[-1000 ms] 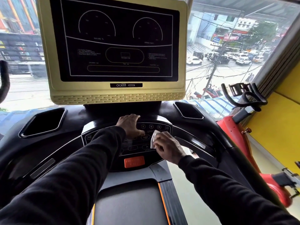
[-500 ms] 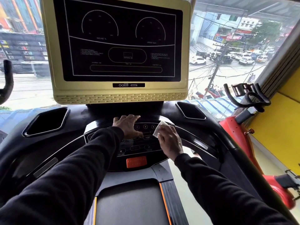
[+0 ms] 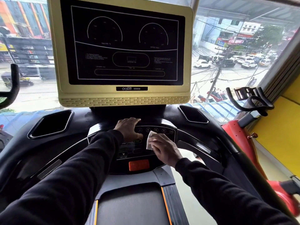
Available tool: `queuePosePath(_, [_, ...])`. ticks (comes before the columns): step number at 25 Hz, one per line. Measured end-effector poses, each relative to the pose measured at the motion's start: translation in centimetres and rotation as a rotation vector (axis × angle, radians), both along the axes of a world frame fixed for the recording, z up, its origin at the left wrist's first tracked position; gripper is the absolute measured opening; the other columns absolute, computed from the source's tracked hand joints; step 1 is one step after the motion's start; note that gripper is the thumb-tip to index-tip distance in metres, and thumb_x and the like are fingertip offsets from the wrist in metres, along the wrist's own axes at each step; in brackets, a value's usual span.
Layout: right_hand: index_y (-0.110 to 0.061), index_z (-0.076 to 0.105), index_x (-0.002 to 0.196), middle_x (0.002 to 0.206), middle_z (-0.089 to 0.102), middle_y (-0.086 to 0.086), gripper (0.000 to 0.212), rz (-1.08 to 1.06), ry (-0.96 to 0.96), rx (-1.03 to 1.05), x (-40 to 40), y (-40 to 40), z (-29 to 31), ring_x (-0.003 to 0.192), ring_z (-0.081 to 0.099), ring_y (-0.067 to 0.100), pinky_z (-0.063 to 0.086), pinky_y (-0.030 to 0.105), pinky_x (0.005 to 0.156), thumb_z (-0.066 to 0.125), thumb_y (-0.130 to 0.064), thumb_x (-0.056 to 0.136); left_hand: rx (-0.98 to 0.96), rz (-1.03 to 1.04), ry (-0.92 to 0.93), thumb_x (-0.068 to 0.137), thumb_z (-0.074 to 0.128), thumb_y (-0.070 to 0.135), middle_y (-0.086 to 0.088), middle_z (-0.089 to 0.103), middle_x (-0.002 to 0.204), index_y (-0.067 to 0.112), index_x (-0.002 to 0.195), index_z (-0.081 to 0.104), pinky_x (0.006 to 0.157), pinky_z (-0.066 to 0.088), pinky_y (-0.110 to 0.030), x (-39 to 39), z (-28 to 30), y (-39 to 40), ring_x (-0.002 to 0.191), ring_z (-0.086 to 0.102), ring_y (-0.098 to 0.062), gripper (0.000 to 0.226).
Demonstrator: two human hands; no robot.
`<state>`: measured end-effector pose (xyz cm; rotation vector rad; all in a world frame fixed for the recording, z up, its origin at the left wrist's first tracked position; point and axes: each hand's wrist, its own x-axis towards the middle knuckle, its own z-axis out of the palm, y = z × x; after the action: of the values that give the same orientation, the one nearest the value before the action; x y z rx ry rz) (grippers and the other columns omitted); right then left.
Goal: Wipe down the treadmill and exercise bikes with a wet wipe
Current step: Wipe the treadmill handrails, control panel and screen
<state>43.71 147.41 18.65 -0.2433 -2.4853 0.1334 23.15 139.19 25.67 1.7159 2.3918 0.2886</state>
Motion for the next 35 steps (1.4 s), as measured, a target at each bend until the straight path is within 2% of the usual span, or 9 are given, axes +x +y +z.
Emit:
queuePosePath(4, [-0.008,0.070,0.103,0.118,0.065,0.007,0.022,-0.337,0.136,-0.180,-2.2,1.4,1.7,0.113,0.058,0.026,0.040,0.027,0.103,0.057,-0.003,0.086,-0.042,0.028,0.017,0.078,0.065,0.063,0.010,0.033,0.155,0.034,0.154,0.025,0.116,0.021,-0.044,-0.5,0.0,-0.9,0.142,0.031,-0.021,0.090])
queuePosePath(8, [-0.008,0.071,0.106,0.118,0.065,0.006,0.023,-0.069,0.062,-0.033,-1.1,0.1,0.1,0.116,0.057,0.023,0.051,0.032,0.096,0.063,-0.001,0.086,-0.044,0.044,0.043,0.078,0.063,0.064,0.012,0.030,0.156,0.037,0.154,0.021,0.116,0.016,-0.046,-0.1,-0.1,-1.0,0.143,0.027,-0.020,0.091])
queuePosePath(13, [-0.002,0.068,0.114,0.124,0.064,0.013,0.034,-0.322,0.121,-0.129,-2.6,0.6,1.7,0.123,0.055,0.027,0.051,0.040,0.099,0.064,0.009,0.082,-0.062,0.053,0.034,0.078,0.062,0.065,0.011,0.029,0.157,0.034,0.155,0.020,0.116,0.014,-0.046,0.0,0.0,-1.1,0.144,0.025,-0.020,0.093])
queuePosePath(17, [-0.005,0.069,0.115,0.128,0.063,0.010,0.032,-0.070,0.021,0.036,-1.7,0.2,0.4,0.127,0.053,0.022,0.051,0.036,0.099,0.062,0.006,0.085,-0.042,0.060,0.044,0.080,0.062,0.064,0.012,0.029,0.157,0.035,0.155,0.021,0.116,0.014,-0.044,0.2,0.0,-1.2,0.144,0.025,-0.019,0.090])
queuePosePath(21, [-0.004,0.063,0.124,0.133,0.059,0.012,0.036,-0.315,0.059,-0.149,-2.8,0.9,1.4,0.132,0.048,0.023,0.048,0.039,0.103,0.055,0.001,0.090,-0.051,0.056,0.038,0.079,0.062,0.065,0.012,0.029,0.157,0.036,0.154,0.020,0.116,0.014,-0.045,0.0,-0.1,-1.2,0.144,0.025,-0.019,0.091])
queuePosePath(25, [-0.006,0.068,0.116,0.131,0.061,0.010,0.029,-0.030,0.028,0.011,-0.8,-0.1,0.0,0.129,0.050,0.021,0.046,0.031,0.103,0.062,-0.001,0.088,-0.037,0.060,0.041,0.079,0.062,0.063,0.012,0.029,0.157,0.035,0.154,0.021,0.116,0.013,-0.045,0.0,-0.1,-1.2,0.144,0.025,-0.019,0.090])
queuePosePath(29, [-0.005,0.070,0.114,0.127,0.063,0.011,0.029,-0.264,0.079,-0.113,-1.8,0.9,1.3,0.125,0.053,0.023,0.050,0.034,0.099,0.059,-0.002,0.087,-0.028,0.054,0.034,0.078,0.062,0.064,0.011,0.030,0.156,0.035,0.154,0.022,0.116,0.014,-0.045,-0.1,-0.2,-1.1,0.143,0.026,-0.019,0.091])
queuePosePath(33, [-0.007,0.071,0.109,0.121,0.065,0.005,0.021,0.046,-0.009,0.016,-0.3,-1.0,-0.2,0.121,0.054,0.017,0.050,0.031,0.099,0.064,-0.007,0.089,-0.022,0.055,0.032,0.077,0.063,0.064,0.011,0.030,0.156,0.035,0.154,0.022,0.116,0.014,-0.046,0.0,-0.4,-1.2,0.143,0.027,-0.019,0.091])
queuePosePath(35, [-0.007,0.071,0.106,0.118,0.066,0.005,0.021,0.031,0.016,0.021,-0.1,-0.4,0.5,0.116,0.054,0.016,0.054,0.034,0.094,0.064,-0.003,0.086,-0.016,0.057,0.041,0.077,0.063,0.064,0.011,0.030,0.156,0.035,0.154,0.022,0.116,0.014,-0.046,0.0,-0.4,-1.2,0.143,0.027,-0.019,0.092])
